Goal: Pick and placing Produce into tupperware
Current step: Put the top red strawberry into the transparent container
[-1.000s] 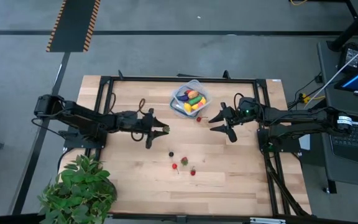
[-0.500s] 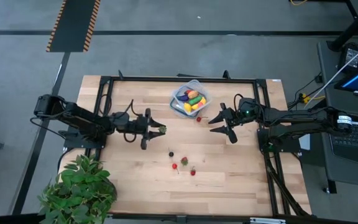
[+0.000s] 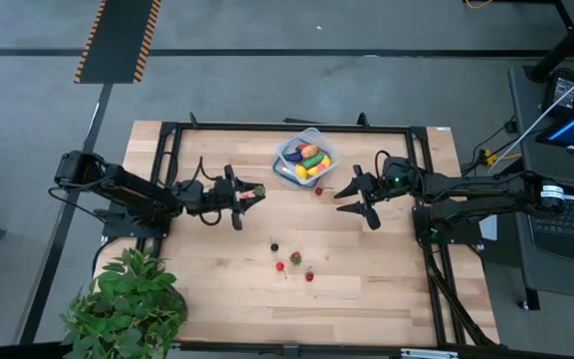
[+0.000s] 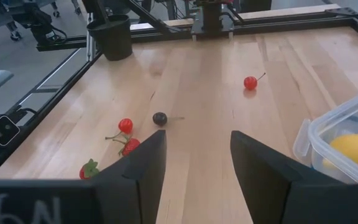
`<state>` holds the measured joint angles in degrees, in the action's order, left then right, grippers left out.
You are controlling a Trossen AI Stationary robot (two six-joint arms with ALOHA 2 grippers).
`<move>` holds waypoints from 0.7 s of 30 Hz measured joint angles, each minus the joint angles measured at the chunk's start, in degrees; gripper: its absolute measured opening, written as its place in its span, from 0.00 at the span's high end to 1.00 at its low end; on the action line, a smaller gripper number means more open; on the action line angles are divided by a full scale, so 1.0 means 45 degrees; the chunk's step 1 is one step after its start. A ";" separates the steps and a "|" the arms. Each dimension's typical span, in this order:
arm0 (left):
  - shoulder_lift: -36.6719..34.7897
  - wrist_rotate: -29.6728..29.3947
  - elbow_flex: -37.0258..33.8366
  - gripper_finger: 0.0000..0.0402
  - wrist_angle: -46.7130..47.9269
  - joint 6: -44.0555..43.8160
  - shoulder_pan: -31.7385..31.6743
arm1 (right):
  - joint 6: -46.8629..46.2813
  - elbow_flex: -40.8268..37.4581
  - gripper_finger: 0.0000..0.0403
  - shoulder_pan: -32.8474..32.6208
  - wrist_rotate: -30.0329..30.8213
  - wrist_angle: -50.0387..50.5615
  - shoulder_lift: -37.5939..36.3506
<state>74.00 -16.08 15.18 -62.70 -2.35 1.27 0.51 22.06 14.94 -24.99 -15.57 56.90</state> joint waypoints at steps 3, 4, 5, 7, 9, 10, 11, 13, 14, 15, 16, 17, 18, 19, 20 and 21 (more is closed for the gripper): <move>0.0005 -0.0209 0.0000 0.68 0.0025 0.0000 0.0006 | 0.0000 0.0000 0.55 0.0000 0.0000 -0.0016 0.0000; 0.0005 -0.0218 0.0000 0.68 0.0039 0.0000 0.0006 | 0.0000 0.0000 0.55 0.0000 0.0000 -0.0012 0.0000; 0.0005 -0.0218 0.0000 0.68 0.0041 0.0000 0.0008 | 0.0000 0.0000 0.55 0.0000 0.0000 -0.0016 0.0000; 0.0005 -0.0218 0.0000 0.68 0.0069 0.0000 -0.0023 | 0.0000 0.0000 0.55 0.0000 0.0000 -0.0011 0.0000; 0.0005 -0.0218 0.0000 0.68 0.0082 -0.0005 -0.0087 | 0.0000 0.0000 0.55 0.0000 0.0000 -0.0016 0.0000; 0.0005 -0.0210 0.0001 0.68 0.0108 -0.0005 -0.0142 | 0.0000 0.0000 0.55 0.0000 0.0000 -0.0016 0.0000; 0.0008 -0.0110 0.0029 0.68 0.0205 -0.0010 -0.0219 | 0.0000 0.0000 0.55 0.0005 0.0000 -0.0016 0.0000; 0.0164 0.0510 0.0272 0.68 0.0457 -0.0070 -0.0444 | 0.0000 0.0000 0.55 0.0005 0.0000 -0.0016 0.0000; 0.0298 0.0842 0.0412 0.68 0.0519 -0.0094 -0.0557 | 0.0000 0.0000 0.55 0.0005 0.0000 -0.0016 0.0000; 0.0496 0.1119 0.0610 0.68 0.0537 -0.0097 -0.0672 | -0.0004 0.0000 0.55 0.0005 0.0000 -0.0025 0.0000; 0.0733 0.1352 0.0856 0.68 0.0624 -0.0092 -0.0794 | -0.0002 0.0000 0.55 0.0005 0.0000 -0.0026 0.0000; 0.0983 0.1547 0.1109 0.68 0.0815 -0.0092 -0.0926 | -0.0003 0.0000 0.55 0.0005 0.0002 -0.0034 0.0000; 0.1234 0.1748 0.1384 0.68 0.1074 -0.0091 -0.1071 | -0.0005 0.0000 0.55 0.0005 0.0000 -0.0059 0.0000; 0.1502 0.1961 0.1662 0.68 0.1321 -0.0089 -0.1220 | -0.0005 0.0000 0.55 0.0005 0.0000 -0.0089 0.0000; 0.1835 0.2198 0.2012 0.68 0.1583 -0.0064 -0.1389 | -0.0005 0.0000 0.55 0.0005 0.0000 -0.0106 0.0000; 0.2145 0.2467 0.2365 0.68 0.1834 -0.0032 -0.1545 | -0.0005 0.0000 0.55 0.0005 0.0000 -0.0104 0.0000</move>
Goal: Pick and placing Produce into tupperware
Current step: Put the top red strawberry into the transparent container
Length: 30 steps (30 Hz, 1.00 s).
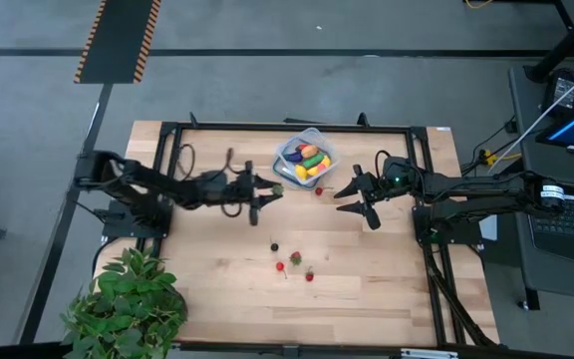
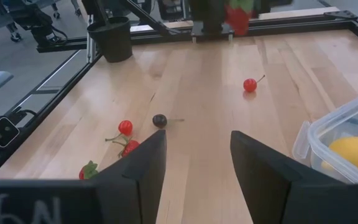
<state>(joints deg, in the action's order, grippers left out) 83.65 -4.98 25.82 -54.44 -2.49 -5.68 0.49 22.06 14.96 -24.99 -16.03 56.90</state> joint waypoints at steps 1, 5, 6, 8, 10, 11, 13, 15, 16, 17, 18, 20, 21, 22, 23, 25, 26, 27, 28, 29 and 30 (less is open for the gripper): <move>0.0309 0.0265 0.0318 0.68 0.0280 0.0017 -0.0165 | 0.0000 0.0000 0.55 0.0000 0.0003 0.0005 0.0000; 0.1550 0.1695 0.1913 0.68 0.1525 0.0027 -0.0901 | -0.0005 0.0000 0.55 0.0000 0.0000 0.0005 0.0000; 0.1815 0.2119 0.2336 0.68 0.1906 0.0032 -0.1097 | -0.0051 0.0000 0.55 0.0000 0.0000 0.0014 0.0000; 0.2282 0.2956 0.3198 0.68 0.2843 0.0107 -0.1521 | -0.0049 0.0000 0.55 -0.0005 0.0000 0.0018 0.0000; 0.2605 0.3636 0.4014 0.68 0.4033 0.0356 -0.1907 | -0.0049 0.0000 0.55 -0.0005 0.0000 0.0047 0.0000; 0.2737 0.3814 0.4433 0.68 0.4667 0.0447 -0.2070 | -0.0058 0.0000 0.55 -0.0005 0.0000 0.0060 0.0000; 0.2903 0.4008 0.5176 0.68 0.6068 0.0728 -0.2363 | -0.0068 0.0000 0.55 -0.0005 0.0000 0.0074 0.0000; 0.3015 0.4021 0.5892 0.68 0.7502 0.1128 -0.2620 | -0.0068 0.0000 0.55 -0.0010 0.0000 0.0102 0.0000; 0.3071 0.4040 0.6274 0.68 0.8136 0.1343 -0.2737 | -0.0063 0.0000 0.55 -0.0010 0.0000 0.0102 0.0000; 0.3122 0.4124 0.6679 0.68 0.8798 0.1533 -0.2862 | -0.0054 0.0000 0.55 -0.0010 0.0000 0.0102 0.0000; 0.3207 0.4383 0.7116 0.68 0.9484 0.1698 -0.2986 | -0.0044 0.0000 0.55 -0.0010 0.0000 0.0102 0.0000; 0.3457 0.5263 0.7937 0.68 1.0710 0.2038 -0.3249 | -0.0049 0.0000 0.55 -0.0010 0.0000 0.0102 0.0000; 0.3672 0.5733 0.8331 0.68 1.1218 0.2204 -0.3348 | -0.0049 0.0000 0.55 -0.0010 0.0000 0.0099 0.0000; 0.3917 0.6028 0.8703 0.68 1.1569 0.2384 -0.3431 | -0.0049 0.0000 0.55 -0.0010 0.0000 0.0099 0.0000; 0.4142 0.6151 0.9001 0.68 1.1988 0.2578 -0.3524 | -0.0049 0.0000 0.55 -0.0010 0.0000 0.0102 0.0000; 0.4601 0.6197 0.9663 0.68 1.2602 0.2885 -0.3701 | -0.0063 0.0000 0.55 -0.0010 0.0000 0.0097 0.0000; 0.4878 0.6171 1.0004 0.68 1.2897 0.3037 -0.3798 | -0.0068 0.0000 0.55 -0.0014 0.0000 0.0102 0.0000; 0.5142 0.6075 1.0329 0.68 1.3285 0.3152 -0.3922 | -0.0072 0.0000 0.55 -0.0015 0.0000 0.0097 0.0000; 0.5377 0.5957 1.0616 0.68 1.3864 0.3309 -0.4044 | -0.0081 0.0000 0.55 -0.0038 0.0000 0.0101 0.0000; 0.5659 0.5845 1.0922 0.68 1.4352 0.3443 -0.4159 | -0.0083 0.0000 0.55 -0.0050 0.0000 0.0102 0.0000; 0.5942 0.5683 1.1272 0.68 1.4731 0.3612 -0.4262 | -0.0083 0.0000 0.55 -0.0053 0.0000 0.0102 0.0000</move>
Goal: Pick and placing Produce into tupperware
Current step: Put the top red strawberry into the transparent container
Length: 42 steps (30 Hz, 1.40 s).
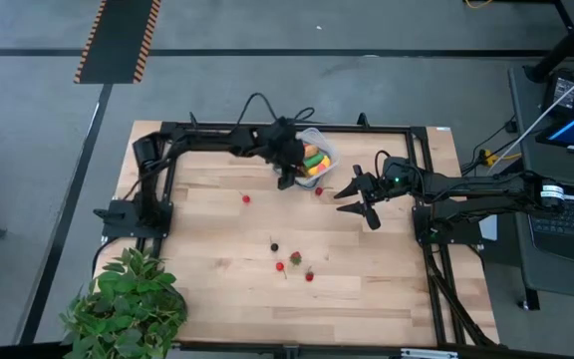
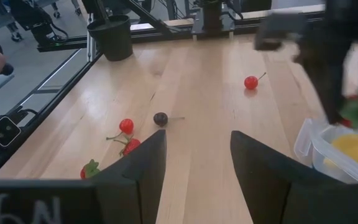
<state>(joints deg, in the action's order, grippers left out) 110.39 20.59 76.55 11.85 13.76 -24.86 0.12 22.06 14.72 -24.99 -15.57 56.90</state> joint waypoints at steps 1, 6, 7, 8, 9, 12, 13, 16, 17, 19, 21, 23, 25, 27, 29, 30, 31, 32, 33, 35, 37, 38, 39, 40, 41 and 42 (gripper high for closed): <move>0.0208 -0.0112 0.0311 0.68 0.0415 0.0068 -0.0102 | 0.0000 0.0000 0.55 -0.0008 0.0000 0.0000 0.0000; 0.1049 -0.0340 0.1761 0.68 0.1661 0.0518 -0.0510 | 0.0019 0.0000 0.55 -0.0010 0.0000 0.0003 0.0000; 0.1182 -0.0451 0.1981 0.68 0.1763 0.0623 -0.0564 | 0.0016 0.0000 0.55 -0.0010 0.0000 0.0009 0.0000; 0.1248 -0.0460 0.2196 0.68 0.1886 0.0718 -0.0617 | 0.0019 0.0000 0.55 -0.0010 -0.0004 0.0005 0.0000; 0.1263 -0.0469 0.2378 0.68 0.2051 0.0752 -0.0656 | 0.0019 0.0000 0.55 -0.0010 0.0000 0.0005 0.0000; 0.1358 -0.0468 0.2745 0.68 0.2447 0.0990 -0.0783 | 0.0037 0.0000 0.55 -0.0010 0.0000 0.0005 0.0000; 0.1387 -0.0479 0.2775 0.68 0.2772 0.1037 -0.0828 | 0.0044 0.0000 0.55 -0.0010 -0.0002 0.0005 0.0000; 0.1408 -0.0576 0.2795 0.68 0.3032 0.1050 -0.0920 | 0.0053 0.0000 0.55 -0.0010 0.0000 0.0004 0.0000; 0.1390 -0.0576 0.2804 0.68 0.3086 0.1054 -0.0933 | 0.0053 0.0000 0.55 -0.0010 0.0000 0.0005 0.0000; 0.1389 -0.0670 0.2809 0.68 0.3304 0.1074 -0.0938 | 0.0062 0.0000 0.55 -0.0010 0.0000 0.0005 0.0000; 0.1389 -0.0740 0.2809 0.68 0.3414 0.1078 -0.0929 | 0.0060 0.0000 0.55 -0.0010 0.0000 0.0002 0.0000; 0.1389 -0.0689 0.2809 0.68 0.3452 0.1078 -0.0927 | 0.0049 0.0000 0.55 -0.0010 0.0000 0.0005 0.0000; 0.1389 -0.0682 0.2809 0.68 0.3577 0.1088 -0.0919 | 0.0049 0.0000 0.55 -0.0010 0.0000 0.0005 0.0000; 0.1409 -0.0678 0.2809 0.68 0.3562 0.1088 -0.0924 | 0.0037 0.0000 0.55 -0.0010 0.0000 0.0005 0.0000; 0.1483 -0.0677 0.2809 0.68 0.3589 0.1092 -0.0929 | -0.0019 0.0000 0.55 -0.0010 -0.0005 0.0005 0.0000; 0.1556 -0.0670 0.2809 0.68 0.3668 0.1093 -0.0945 | -0.0056 0.0000 0.55 -0.0010 -0.0005 0.0000 0.0000; 0.1677 -0.0628 0.2809 0.68 0.3563 0.1091 -0.0948 | -0.0163 0.0000 0.55 -0.0010 -0.0003 0.0000 0.0000; 0.1782 -0.0530 0.2809 0.68 0.3512 0.1080 -0.0949 | -0.0259 0.0000 0.55 -0.0010 -0.0004 0.0004 0.0000; 0.1896 -0.0456 0.2806 0.68 0.3617 0.1078 -0.0953 | -0.0287 -0.0004 0.55 -0.0010 -0.0009 0.0001 0.0000; 0.2097 -0.0447 0.2804 0.68 0.3437 0.1076 -0.0952 | -0.0291 -0.0002 0.55 -0.0039 -0.0010 -0.0002 0.0000; 0.2209 -0.0450 0.2827 0.68 0.3349 0.1053 -0.0949 | -0.0284 -0.0002 0.55 -0.0083 -0.0007 -0.0005 0.0000; 0.2240 -0.0428 0.2833 0.68 0.3306 0.1056 -0.0950 | -0.0277 -0.0002 0.55 -0.0097 -0.0007 -0.0005 0.0000; 0.2244 -0.0457 0.2833 0.68 0.3304 0.1067 -0.0952 | -0.0275 -0.0003 0.55 -0.0097 -0.0010 0.0000 0.0000; 0.2244 -0.0540 0.2833 0.68 0.3294 0.1069 -0.0948 | -0.0270 -0.0005 0.55 -0.0102 -0.0010 -0.0002 0.0000; 0.2244 -0.0597 0.2833 0.68 0.3231 0.1074 -0.0950 | -0.0266 -0.0005 0.55 -0.0097 -0.0010 -0.0005 0.0000; 0.2234 -0.0637 0.2833 0.68 0.3190 0.1074 -0.0953 | -0.0256 -0.0005 0.55 -0.0097 -0.0010 -0.0005 0.0000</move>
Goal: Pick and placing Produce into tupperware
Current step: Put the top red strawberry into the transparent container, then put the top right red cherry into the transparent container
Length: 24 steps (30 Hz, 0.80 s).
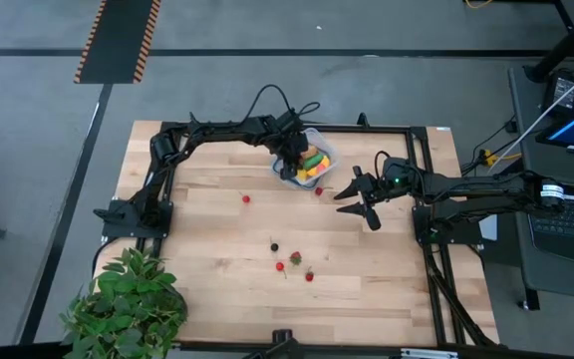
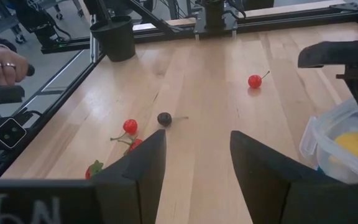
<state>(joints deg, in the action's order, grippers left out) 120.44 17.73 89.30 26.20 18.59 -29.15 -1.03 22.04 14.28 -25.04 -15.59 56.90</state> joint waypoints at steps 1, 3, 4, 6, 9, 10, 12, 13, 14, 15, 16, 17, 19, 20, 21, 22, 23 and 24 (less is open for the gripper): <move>-0.0023 -0.0058 -0.0008 0.68 -0.0008 0.0007 -0.0015 | 0.0018 0.0000 0.55 0.0000 0.0000 0.0000 0.0000; -0.0039 -0.0102 -0.0020 0.68 -0.0093 0.0020 -0.0024 | 0.0037 0.0000 0.55 0.0000 0.0005 0.0000 0.0000; -0.0039 -0.0120 -0.0024 0.68 -0.0118 0.0030 -0.0035 | 0.0042 0.0000 0.55 0.0000 0.0005 0.0000 0.0000; -0.0039 -0.0125 -0.0029 0.68 -0.0117 0.0039 -0.0058 | 0.0042 0.0000 0.55 0.0000 0.0003 0.0002 0.0000; -0.0039 -0.0126 -0.0031 0.68 -0.0151 0.0037 -0.0049 | 0.0047 0.0000 0.55 0.0000 0.0005 0.0005 0.0000; -0.0039 -0.0149 -0.0034 0.66 -0.0173 0.0033 -0.0044 | 0.0047 0.0000 0.55 0.0000 0.0005 0.0005 0.0000; -0.0043 -0.0206 -0.0034 0.56 -0.0186 0.0000 -0.0044 | 0.0052 0.0000 0.55 0.0000 0.0005 0.0005 0.0000; -0.0073 -0.0252 -0.0043 0.51 -0.0167 -0.0050 -0.0039 | 0.0059 0.0000 0.55 0.0000 0.0006 0.0005 0.0000; -0.0094 -0.0342 -0.0044 0.46 -0.0144 -0.0070 -0.0039 | 0.0132 0.0000 0.55 0.0000 0.0008 0.0010 0.0000; -0.0102 -0.0452 -0.0044 0.42 -0.0152 -0.0097 -0.0020 | 0.0251 0.0000 0.55 0.0000 0.0010 0.0010 0.0000; -0.0107 -0.0489 -0.0044 0.39 -0.0150 -0.0102 0.0003 | 0.0318 0.0000 0.55 0.0000 0.0010 0.0010 0.0000; -0.0180 -0.0491 -0.0046 0.37 -0.0101 -0.0104 0.0015 | 0.0356 0.0000 0.55 0.0000 0.0010 0.0010 0.0000; -0.0468 -0.0510 -0.0063 0.34 0.0129 -0.0096 0.0045 | 0.0377 0.0000 0.55 0.0000 0.0015 0.0015 0.0000; -0.0652 -0.0519 -0.0063 0.33 0.0136 -0.0096 0.0074 | 0.0377 0.0000 0.55 0.0000 0.0015 0.0015 0.0000; -0.0844 -0.0550 -0.0063 0.33 0.0257 -0.0092 0.0104 | 0.0382 0.0000 0.55 0.0000 0.0017 0.0024 0.0000; -0.1070 -0.0588 -0.0063 0.33 0.0378 -0.0092 0.0107 | 0.0382 0.0000 0.55 0.0000 0.0015 0.0020 0.0000; -0.1327 -0.0643 -0.0063 0.33 0.0502 -0.0097 0.0116 | 0.0382 0.0000 0.55 0.0000 0.0019 0.0029 0.0000; -0.1591 -0.0696 -0.0063 0.33 0.0552 -0.0109 0.0145 | 0.0382 0.0000 0.55 0.0000 0.0015 0.0034 0.0000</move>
<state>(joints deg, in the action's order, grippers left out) 113.28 14.60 89.01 28.69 18.10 -28.49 0.69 22.04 14.28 -24.97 -15.44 56.90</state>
